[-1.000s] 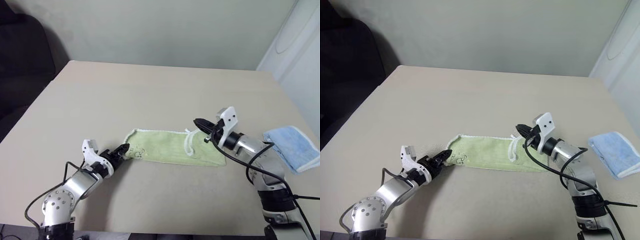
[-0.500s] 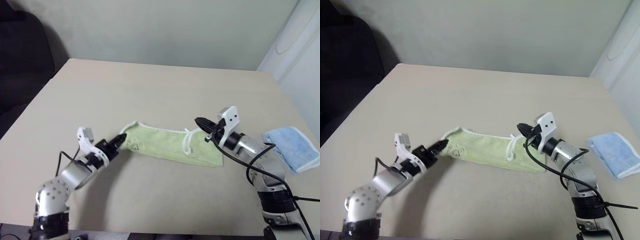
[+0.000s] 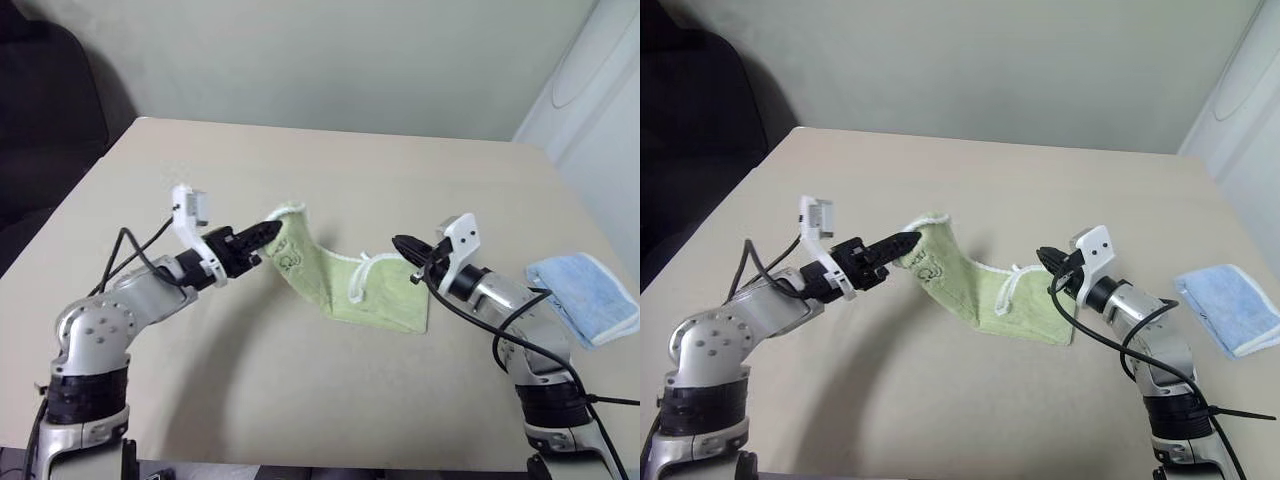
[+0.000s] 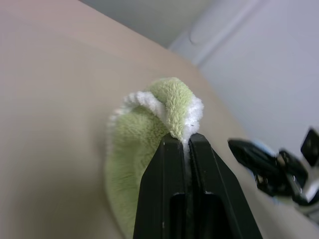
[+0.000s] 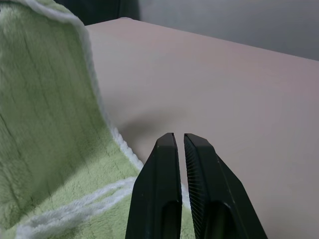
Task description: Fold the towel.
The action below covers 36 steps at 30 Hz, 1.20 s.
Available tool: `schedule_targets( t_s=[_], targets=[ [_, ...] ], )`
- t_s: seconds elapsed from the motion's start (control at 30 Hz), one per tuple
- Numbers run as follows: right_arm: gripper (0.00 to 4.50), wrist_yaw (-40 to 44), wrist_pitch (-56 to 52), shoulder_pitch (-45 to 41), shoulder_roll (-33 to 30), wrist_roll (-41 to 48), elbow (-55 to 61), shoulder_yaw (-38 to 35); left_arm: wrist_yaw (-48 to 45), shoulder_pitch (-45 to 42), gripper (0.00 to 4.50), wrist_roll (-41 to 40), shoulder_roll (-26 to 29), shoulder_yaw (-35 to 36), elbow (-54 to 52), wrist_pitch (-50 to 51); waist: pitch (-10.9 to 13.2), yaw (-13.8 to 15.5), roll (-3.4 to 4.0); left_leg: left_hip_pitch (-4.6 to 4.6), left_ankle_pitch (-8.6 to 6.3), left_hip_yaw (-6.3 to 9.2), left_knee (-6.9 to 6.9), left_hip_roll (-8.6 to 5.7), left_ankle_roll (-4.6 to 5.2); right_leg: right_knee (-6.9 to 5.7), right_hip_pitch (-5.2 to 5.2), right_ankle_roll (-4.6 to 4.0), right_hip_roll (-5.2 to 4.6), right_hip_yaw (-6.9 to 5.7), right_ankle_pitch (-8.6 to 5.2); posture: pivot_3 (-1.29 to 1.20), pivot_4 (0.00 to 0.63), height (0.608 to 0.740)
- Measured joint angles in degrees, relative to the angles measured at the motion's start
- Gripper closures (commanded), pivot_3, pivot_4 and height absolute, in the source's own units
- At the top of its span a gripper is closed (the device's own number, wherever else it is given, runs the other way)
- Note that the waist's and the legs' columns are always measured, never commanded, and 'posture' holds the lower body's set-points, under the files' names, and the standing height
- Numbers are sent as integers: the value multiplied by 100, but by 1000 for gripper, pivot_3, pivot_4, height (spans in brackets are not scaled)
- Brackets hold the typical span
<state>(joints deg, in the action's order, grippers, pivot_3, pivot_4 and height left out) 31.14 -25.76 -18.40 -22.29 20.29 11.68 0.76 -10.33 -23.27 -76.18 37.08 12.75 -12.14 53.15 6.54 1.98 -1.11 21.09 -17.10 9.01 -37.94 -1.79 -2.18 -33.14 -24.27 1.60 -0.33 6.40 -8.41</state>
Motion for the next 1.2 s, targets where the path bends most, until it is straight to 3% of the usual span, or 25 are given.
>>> schedule_targets(
  t_s=[0.1,0.27,0.5,0.63,0.83,0.93,1.2],
  targets=[
    [4169,-70,32,30,19,-28,1,-27,-266,-532,4477,344,-125,-439,5,90,3,40,-6,9,4,7,-5,-4,5,2,2,0,-3,-1,0,0,150,740],
    [4169,-369,172,31,134,-155,-102,-164,-749,-1591,4477,834,-819,-1312,72,214,4,60,-7,13,9,-1,-14,-15,11,7,4,-5,-21,1,4,0,150,740],
    [4169,-1182,437,-65,282,-352,-440,-860,-1519,-2504,4477,2405,-1730,-2765,1197,218,6,68,-9,12,15,-6,-15,-11,21,14,8,42,-29,-1,25,0,150,740],
    [4169,-1717,536,-53,346,-440,-490,-1318,-2099,-2766,4477,3268,-2200,-3423,1720,35,7,69,-8,15,43,-12,-15,-12,90,23,9,70,-36,1,37,0,150,740],
    [4169,-1955,535,227,385,-476,-365,-1498,-2724,-2786,4477,4262,-2537,-4094,2138,-213,7,64,-7,18,40,-17,-13,-11,96,23,8,91,-40,1,30,0,150,740],
    [4169,-1994,529,318,398,-477,-241,-1501,-2880,-2744,3836,4388,-2691,-4017,2156,-206,8,63,-5,30,41,-19,-14,-14,98,25,6,104,-45,1,30,0,150,740],
    [4169,-2037,513,317,431,-478,-201,-1494,-2975,-2569,1041,3923,-3109,-2875,2118,106,8,66,-5,35,48,-22,-16,-18,108,27,6,118,-54,1,30,0,150,740]
  ],
)
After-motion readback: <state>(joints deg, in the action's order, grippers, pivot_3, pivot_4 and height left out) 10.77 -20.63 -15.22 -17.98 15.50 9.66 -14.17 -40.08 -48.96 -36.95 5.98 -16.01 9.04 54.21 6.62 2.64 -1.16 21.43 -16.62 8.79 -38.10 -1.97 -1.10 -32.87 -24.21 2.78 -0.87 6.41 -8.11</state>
